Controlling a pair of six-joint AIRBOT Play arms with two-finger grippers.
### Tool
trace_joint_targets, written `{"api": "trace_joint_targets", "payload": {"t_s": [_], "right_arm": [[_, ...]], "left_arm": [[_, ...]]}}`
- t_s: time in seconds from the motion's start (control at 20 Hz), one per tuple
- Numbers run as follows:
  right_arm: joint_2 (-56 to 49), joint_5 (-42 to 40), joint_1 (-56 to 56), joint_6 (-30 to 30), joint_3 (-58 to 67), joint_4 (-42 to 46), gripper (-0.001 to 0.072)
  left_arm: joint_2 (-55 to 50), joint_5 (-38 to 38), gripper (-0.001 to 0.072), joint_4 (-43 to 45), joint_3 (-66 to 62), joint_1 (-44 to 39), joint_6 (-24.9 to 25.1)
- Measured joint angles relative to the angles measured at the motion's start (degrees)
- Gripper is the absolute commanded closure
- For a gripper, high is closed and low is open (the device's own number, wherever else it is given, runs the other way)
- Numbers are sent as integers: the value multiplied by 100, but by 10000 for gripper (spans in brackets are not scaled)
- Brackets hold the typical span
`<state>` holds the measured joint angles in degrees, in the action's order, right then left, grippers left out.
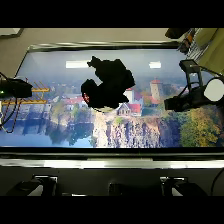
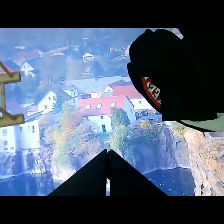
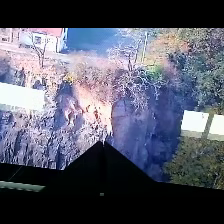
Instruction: Fold the clothes and pants, and hang the long-sleeved shirts on hangers.
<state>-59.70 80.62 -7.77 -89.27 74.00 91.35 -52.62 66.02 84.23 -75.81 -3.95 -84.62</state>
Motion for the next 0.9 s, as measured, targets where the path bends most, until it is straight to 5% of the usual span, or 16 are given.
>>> {"api": "trace_joint_targets", "payload": {"t_s": [0.8, 0.85, 0.9], "right_arm": [[0, 0, 0, -2, 0, -7, 661], [0, -2, 0, 0, 0, -7, 661], [0, -2, 0, -2, 0, -7, 661]], "left_arm": [[0, -26, 672, 0, 2, 0, 0], [-7, -72, 544, 0, 2, 0, 2], [-11, -122, 104, 2, 2, 0, 2]]}}
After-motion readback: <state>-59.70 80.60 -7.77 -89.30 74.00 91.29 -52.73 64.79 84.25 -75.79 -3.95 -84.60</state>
